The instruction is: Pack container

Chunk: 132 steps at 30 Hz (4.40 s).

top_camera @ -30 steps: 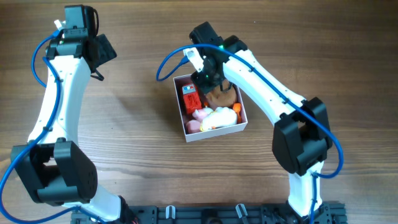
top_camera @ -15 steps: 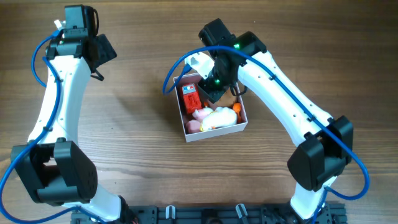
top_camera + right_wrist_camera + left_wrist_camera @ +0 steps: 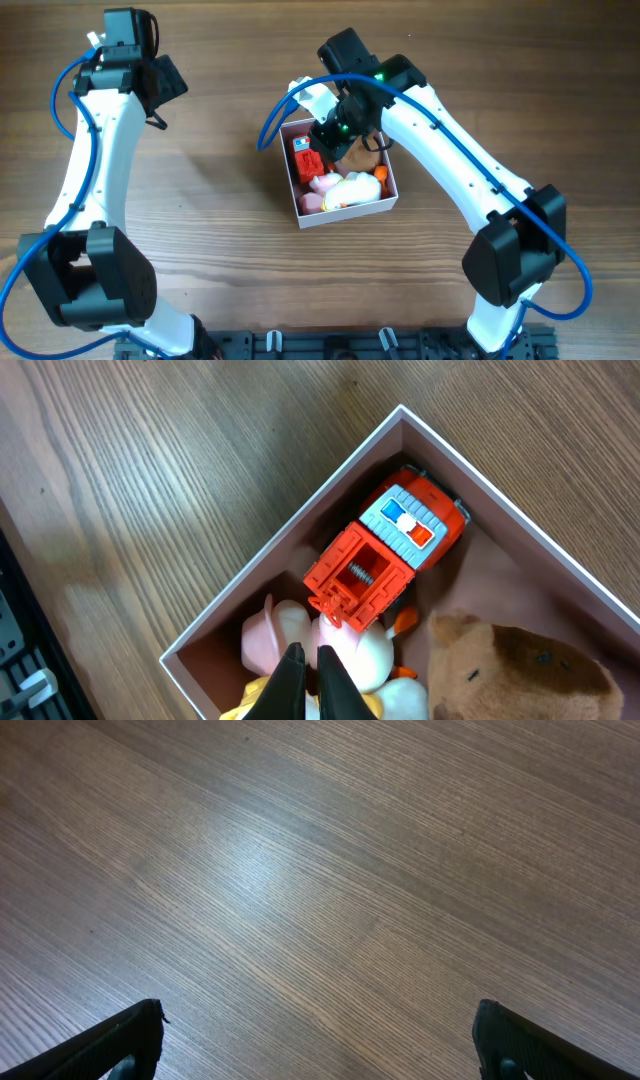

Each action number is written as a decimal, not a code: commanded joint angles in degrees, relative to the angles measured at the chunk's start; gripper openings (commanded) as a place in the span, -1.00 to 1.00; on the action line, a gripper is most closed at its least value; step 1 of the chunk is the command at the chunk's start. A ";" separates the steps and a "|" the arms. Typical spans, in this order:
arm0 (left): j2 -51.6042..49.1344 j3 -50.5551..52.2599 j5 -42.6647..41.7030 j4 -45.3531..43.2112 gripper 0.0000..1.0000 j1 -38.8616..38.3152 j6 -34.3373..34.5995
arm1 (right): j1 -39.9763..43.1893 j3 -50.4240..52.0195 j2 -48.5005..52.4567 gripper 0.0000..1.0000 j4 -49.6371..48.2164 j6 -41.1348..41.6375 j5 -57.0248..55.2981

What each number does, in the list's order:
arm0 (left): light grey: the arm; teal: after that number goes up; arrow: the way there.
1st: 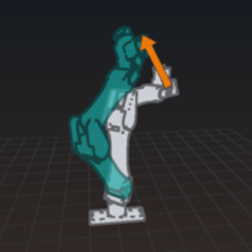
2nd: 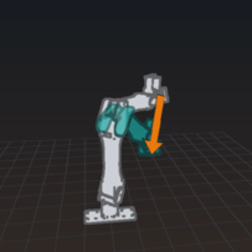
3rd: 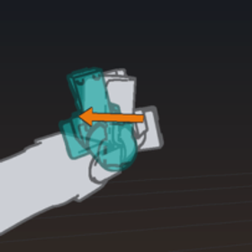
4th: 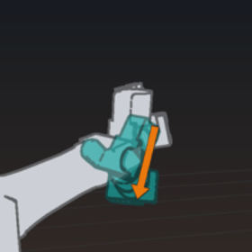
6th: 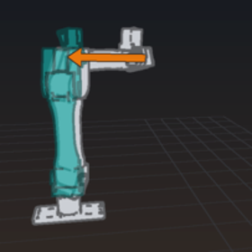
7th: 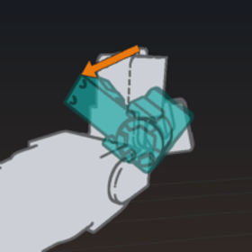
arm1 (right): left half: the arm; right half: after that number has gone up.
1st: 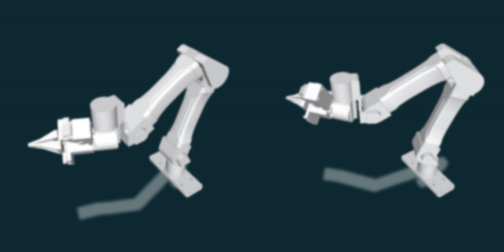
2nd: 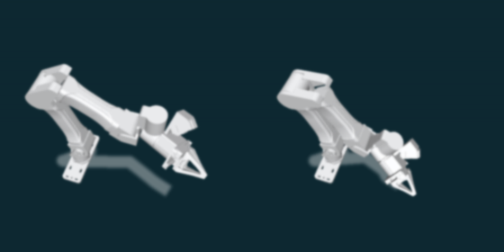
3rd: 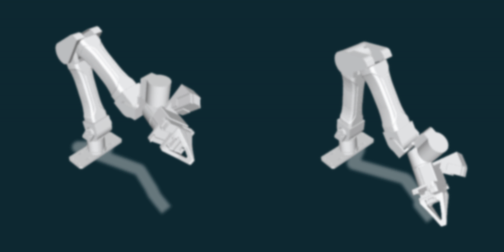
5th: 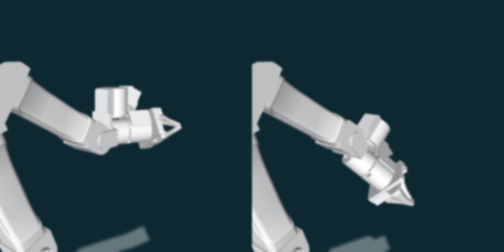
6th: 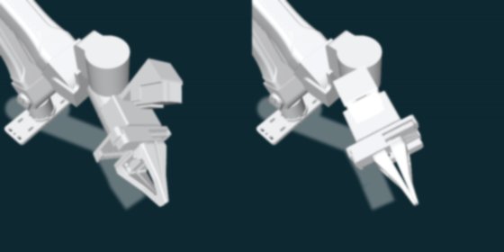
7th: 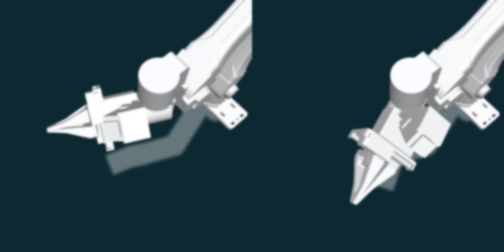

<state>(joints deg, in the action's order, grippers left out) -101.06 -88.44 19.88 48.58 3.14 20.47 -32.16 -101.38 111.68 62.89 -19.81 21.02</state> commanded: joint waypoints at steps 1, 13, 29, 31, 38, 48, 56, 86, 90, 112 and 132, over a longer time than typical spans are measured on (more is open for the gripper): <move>-0.24 0.44 0.52 0.02 1.00 0.20 -0.50 | 0.07 0.59 2.43 -0.91 -0.13 0.52 1.60; -0.24 0.44 0.52 0.02 1.00 0.20 -0.50 | -0.20 0.61 6.93 -0.91 -0.92 0.76 1.57; -0.24 0.44 0.52 0.02 1.00 0.20 -0.50 | -0.20 0.63 8.02 -0.91 -5.07 0.96 1.55; -0.24 0.44 0.52 0.02 1.00 0.20 -0.50 | -0.20 0.63 8.04 -0.91 -5.60 1.51 1.53; -0.24 0.44 0.52 0.02 1.00 0.20 -0.50 | -0.20 0.63 10.19 -0.91 -6.05 1.88 1.57; -0.24 0.44 0.52 0.02 1.00 0.20 -0.50 | -0.17 0.63 12.57 -0.92 -6.91 1.95 1.18; -0.24 0.44 0.52 0.02 1.00 0.20 -0.50 | 1.60 -6.27 9.40 -0.91 -4.87 3.82 0.76; -0.24 0.44 0.52 0.02 0.99 0.20 -0.50 | 36.41 -10.73 -4.22 0.99 2.29 12.28 -15.47; -0.24 0.44 0.52 0.02 1.00 0.20 -0.50 | 36.41 -10.73 -4.22 0.99 2.27 12.28 -15.47; -0.24 0.44 0.52 0.02 0.99 0.20 -0.50 | 36.41 -10.73 -4.22 0.99 2.27 12.28 -15.47; -0.24 0.44 0.52 0.02 0.99 0.20 -0.50 | 36.41 -10.73 -4.22 0.99 2.27 12.31 -15.47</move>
<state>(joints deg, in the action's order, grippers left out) -101.06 -88.44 19.88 48.58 3.14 20.47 4.27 -111.90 107.57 65.34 -7.70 6.13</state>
